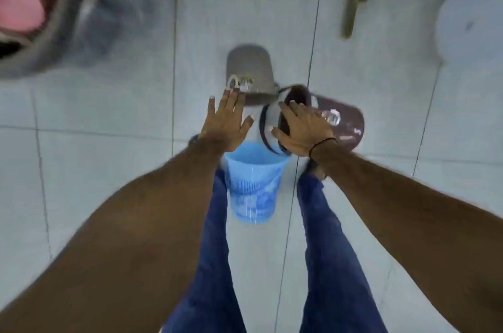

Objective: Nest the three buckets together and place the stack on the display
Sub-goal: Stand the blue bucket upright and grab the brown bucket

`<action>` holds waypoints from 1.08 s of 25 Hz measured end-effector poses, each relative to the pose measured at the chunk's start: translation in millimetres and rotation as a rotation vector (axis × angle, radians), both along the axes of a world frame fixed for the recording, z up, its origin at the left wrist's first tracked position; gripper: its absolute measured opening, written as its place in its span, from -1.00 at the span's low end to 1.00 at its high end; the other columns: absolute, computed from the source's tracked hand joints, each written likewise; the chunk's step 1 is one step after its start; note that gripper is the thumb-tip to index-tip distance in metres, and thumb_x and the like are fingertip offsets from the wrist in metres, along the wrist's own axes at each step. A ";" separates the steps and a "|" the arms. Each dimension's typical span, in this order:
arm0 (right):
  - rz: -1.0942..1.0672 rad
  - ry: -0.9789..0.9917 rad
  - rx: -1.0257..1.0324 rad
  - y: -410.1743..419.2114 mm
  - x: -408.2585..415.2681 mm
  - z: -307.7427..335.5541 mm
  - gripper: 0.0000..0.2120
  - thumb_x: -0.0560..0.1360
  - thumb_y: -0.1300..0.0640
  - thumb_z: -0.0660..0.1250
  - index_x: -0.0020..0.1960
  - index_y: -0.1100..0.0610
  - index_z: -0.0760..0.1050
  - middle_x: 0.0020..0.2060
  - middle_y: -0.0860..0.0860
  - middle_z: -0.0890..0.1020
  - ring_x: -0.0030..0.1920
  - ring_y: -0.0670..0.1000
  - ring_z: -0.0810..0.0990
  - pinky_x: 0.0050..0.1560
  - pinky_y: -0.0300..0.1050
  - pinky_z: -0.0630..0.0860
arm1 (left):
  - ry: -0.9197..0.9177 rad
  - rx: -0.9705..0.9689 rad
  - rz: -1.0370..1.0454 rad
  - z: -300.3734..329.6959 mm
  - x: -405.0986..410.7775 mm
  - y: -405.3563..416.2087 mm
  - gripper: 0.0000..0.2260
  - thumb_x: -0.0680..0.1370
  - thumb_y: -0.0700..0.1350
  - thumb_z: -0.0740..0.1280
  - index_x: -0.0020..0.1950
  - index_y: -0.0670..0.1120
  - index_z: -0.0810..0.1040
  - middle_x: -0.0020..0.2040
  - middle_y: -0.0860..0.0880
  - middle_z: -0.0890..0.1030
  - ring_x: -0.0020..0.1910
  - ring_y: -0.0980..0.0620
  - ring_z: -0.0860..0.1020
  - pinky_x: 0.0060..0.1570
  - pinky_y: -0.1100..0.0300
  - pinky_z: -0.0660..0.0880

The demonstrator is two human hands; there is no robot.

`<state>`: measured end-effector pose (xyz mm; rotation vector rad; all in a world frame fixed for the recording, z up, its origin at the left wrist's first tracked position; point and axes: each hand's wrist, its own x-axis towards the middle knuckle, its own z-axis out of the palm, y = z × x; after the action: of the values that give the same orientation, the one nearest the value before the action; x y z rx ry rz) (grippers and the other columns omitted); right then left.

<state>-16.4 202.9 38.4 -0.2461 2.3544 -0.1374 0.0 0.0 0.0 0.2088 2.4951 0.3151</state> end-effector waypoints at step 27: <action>0.946 -0.223 -0.039 -67.5 155.3 -119.9 -0.66 0.50 0.41 0.20 0.19 0.17 0.55 0.12 0.15 0.60 0.13 0.21 0.60 -0.06 0.02 0.52 | -0.441 0.193 0.457 -78.8 258.1 -15.3 -0.64 0.61 -0.23 0.20 0.41 -0.13 0.45 0.37 -0.14 0.51 0.33 -0.21 0.48 0.23 -0.12 0.47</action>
<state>139.0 135.4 -81.5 -1.2457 1.7989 0.2367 258.1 -15.3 -78.8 -0.3290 2.0484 0.7076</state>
